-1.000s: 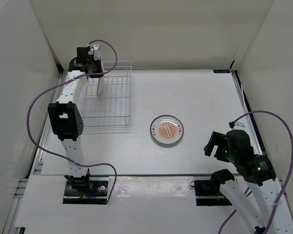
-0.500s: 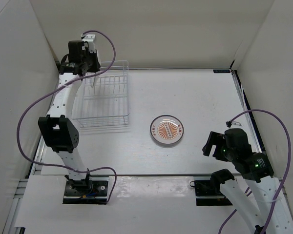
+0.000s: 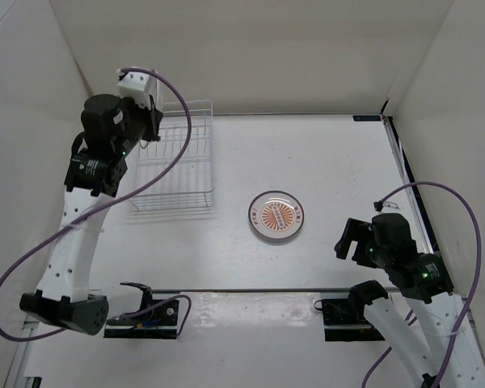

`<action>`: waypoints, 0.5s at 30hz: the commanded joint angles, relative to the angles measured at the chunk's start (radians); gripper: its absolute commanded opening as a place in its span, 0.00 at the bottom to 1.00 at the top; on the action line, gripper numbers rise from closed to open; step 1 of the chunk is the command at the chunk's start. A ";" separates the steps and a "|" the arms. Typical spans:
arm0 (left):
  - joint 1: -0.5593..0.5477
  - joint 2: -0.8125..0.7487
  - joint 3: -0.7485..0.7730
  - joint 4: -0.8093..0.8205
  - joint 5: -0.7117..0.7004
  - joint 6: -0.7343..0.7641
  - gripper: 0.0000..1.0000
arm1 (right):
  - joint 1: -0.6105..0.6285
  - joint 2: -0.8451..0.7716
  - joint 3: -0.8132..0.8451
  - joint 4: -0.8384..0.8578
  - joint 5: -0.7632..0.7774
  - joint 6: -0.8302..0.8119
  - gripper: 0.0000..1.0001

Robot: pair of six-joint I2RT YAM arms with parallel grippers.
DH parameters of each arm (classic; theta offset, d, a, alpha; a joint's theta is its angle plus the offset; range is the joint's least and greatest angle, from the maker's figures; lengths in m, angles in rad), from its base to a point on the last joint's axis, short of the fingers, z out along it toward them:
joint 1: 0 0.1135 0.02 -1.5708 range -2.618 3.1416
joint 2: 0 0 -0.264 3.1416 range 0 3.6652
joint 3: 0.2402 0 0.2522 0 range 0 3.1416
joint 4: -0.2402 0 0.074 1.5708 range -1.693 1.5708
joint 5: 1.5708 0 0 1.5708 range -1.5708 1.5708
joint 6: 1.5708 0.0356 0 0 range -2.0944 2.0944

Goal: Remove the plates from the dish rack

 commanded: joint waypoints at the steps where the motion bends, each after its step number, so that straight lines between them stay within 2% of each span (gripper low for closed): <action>1: -0.109 -0.098 -0.025 -0.080 0.030 0.062 0.00 | -0.001 -0.023 0.001 0.031 -0.015 -0.022 0.90; 5: -0.316 -0.224 -0.154 -0.188 -0.030 0.094 0.00 | -0.003 -0.032 0.000 0.036 -0.026 -0.031 0.90; 6: -0.370 -0.275 -0.264 -0.188 -0.047 0.091 0.00 | 0.000 -0.040 0.000 0.036 -0.023 -0.028 0.90; 7: -0.416 -0.296 -0.297 -0.199 -0.045 0.080 0.00 | 0.000 -0.043 -0.002 0.037 -0.022 -0.028 0.90; 12: -0.531 -0.415 -0.511 -0.271 -0.024 0.025 0.00 | -0.001 -0.061 -0.005 0.045 -0.022 -0.029 0.90; 15: -0.579 -0.479 -0.639 -0.226 0.017 0.005 0.00 | 0.000 -0.057 -0.008 0.045 -0.020 -0.028 0.90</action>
